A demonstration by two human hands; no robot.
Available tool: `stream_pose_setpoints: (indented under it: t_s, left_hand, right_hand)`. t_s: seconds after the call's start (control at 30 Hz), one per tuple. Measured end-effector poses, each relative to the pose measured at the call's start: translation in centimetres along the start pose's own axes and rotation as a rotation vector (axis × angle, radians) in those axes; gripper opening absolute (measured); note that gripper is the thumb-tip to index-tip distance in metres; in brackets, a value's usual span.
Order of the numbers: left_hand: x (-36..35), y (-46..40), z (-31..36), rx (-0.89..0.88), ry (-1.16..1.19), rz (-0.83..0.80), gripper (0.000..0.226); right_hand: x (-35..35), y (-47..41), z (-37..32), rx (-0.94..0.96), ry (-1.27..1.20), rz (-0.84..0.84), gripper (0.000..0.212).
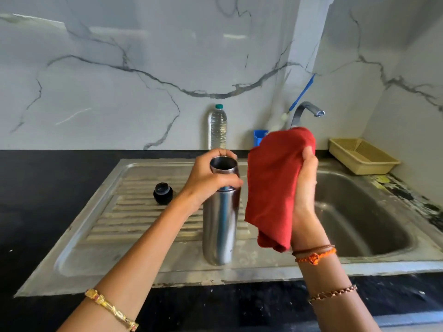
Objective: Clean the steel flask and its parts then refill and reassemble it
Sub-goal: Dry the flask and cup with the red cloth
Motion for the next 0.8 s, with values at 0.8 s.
stream_pose_setpoints:
  t_s: [0.8]
  left_hand:
    - [3.1, 2.1, 0.2, -0.064, -0.217, 0.095, 0.049]
  right_hand:
    - [-4.4, 4.2, 4.0, 0.502, 0.543, -0.202, 0.027]
Point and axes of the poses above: each hand's wrist, its own y-axis away from the middle knuckle, its own x-axis out of the back of the hand, z = x × y, the point moved 7 cm from there along -y, towards the middle knuckle, and after that the axes turned 4 degrees about x, right-handed, at the moved point
